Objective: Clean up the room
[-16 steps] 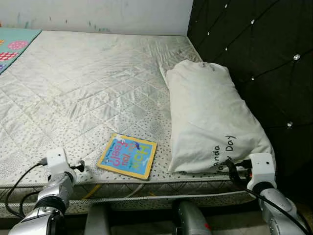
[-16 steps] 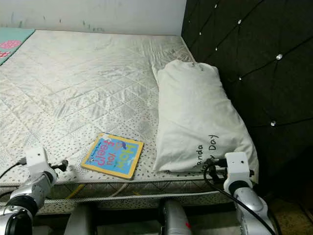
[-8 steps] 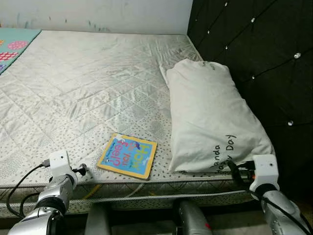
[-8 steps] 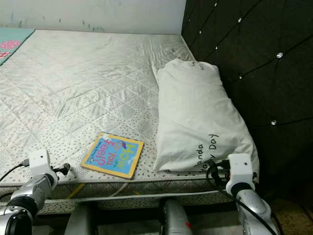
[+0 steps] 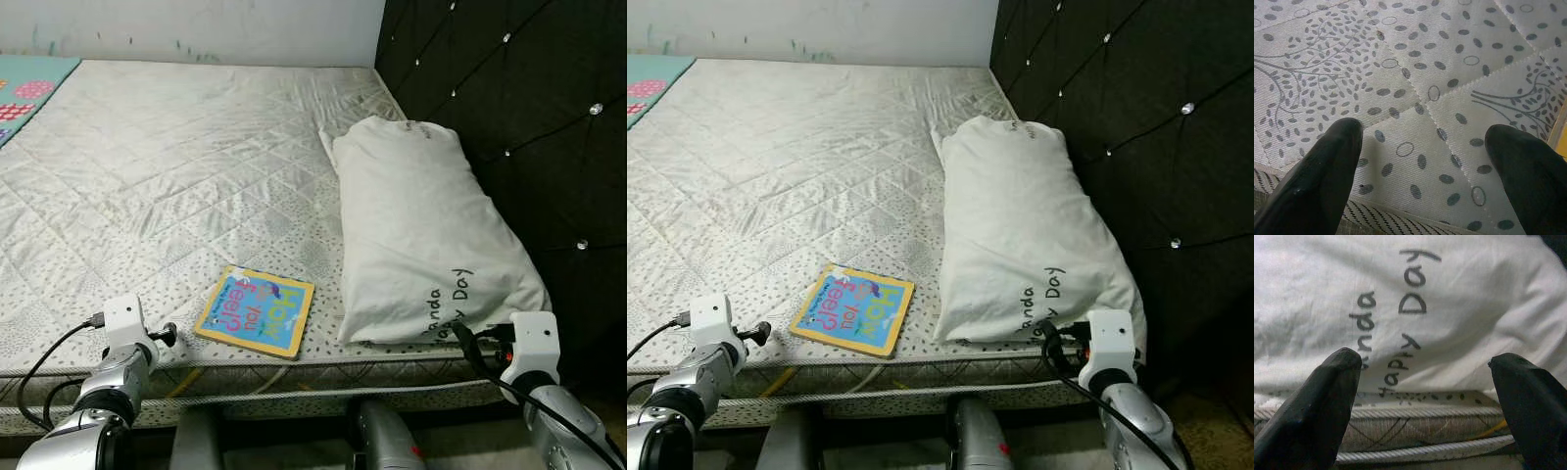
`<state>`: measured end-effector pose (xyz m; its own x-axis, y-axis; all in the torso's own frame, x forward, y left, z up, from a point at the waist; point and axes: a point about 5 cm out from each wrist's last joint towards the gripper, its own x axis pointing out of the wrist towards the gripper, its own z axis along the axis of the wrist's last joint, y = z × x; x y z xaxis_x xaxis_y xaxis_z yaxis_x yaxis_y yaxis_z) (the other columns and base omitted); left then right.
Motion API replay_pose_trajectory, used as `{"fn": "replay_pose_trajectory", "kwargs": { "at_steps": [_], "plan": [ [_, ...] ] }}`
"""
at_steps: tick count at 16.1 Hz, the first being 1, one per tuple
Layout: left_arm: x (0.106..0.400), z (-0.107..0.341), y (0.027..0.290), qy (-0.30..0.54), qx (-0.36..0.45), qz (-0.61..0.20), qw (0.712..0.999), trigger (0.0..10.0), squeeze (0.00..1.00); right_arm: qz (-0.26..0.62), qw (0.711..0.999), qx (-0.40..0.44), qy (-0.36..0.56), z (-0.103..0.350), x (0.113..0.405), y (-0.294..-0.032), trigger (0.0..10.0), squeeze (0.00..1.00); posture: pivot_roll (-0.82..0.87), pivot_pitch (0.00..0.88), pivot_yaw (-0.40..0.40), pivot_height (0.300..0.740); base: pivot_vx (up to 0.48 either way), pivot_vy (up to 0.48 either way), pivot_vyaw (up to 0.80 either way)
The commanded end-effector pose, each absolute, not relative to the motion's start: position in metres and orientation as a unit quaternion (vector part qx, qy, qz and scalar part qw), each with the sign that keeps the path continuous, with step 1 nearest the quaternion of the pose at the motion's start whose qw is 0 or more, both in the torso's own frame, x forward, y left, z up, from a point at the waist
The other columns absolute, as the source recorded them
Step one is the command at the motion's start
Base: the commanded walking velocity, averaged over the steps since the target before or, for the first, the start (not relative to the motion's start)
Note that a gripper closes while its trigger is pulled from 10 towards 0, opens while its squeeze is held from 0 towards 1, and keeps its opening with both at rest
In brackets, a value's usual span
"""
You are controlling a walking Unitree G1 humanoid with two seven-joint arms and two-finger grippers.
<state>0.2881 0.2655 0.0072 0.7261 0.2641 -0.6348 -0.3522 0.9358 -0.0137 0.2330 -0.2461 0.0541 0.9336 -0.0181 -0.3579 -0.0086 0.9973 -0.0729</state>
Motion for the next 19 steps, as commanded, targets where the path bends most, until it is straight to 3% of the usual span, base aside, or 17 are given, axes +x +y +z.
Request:
{"fn": "replay_pose_trajectory", "kwargs": {
  "at_steps": [1,5,11,19],
  "plan": [
    [0.291,0.008,0.261,0.330,-0.063,0.156,0.929,10.0,0.00,-0.009,0.983,-0.048,0.176,0.061,0.232,-0.251,10.0,0.00,-0.22,0.024,-0.076,0.582,0.000,0.000,0.00],
    [0.296,0.009,0.250,0.332,-0.052,0.133,0.933,10.0,0.00,-0.004,0.983,-0.032,0.179,0.063,0.220,-0.256,10.0,0.00,-0.24,0.040,-0.079,0.582,0.000,0.000,0.00],
    [0.299,0.010,0.244,0.317,-0.041,0.120,0.940,10.0,0.00,0.061,0.981,-0.003,0.187,0.078,0.213,-0.215,10.0,0.00,-0.23,0.082,-0.088,0.582,0.000,0.000,0.00],
    [0.295,0.013,0.256,0.304,-0.034,0.135,0.943,10.0,0.00,0.054,0.971,-0.003,0.232,0.076,0.194,-0.217,10.0,0.00,-0.21,0.134,-0.095,0.582,0.000,0.000,0.00]
  ]
}}
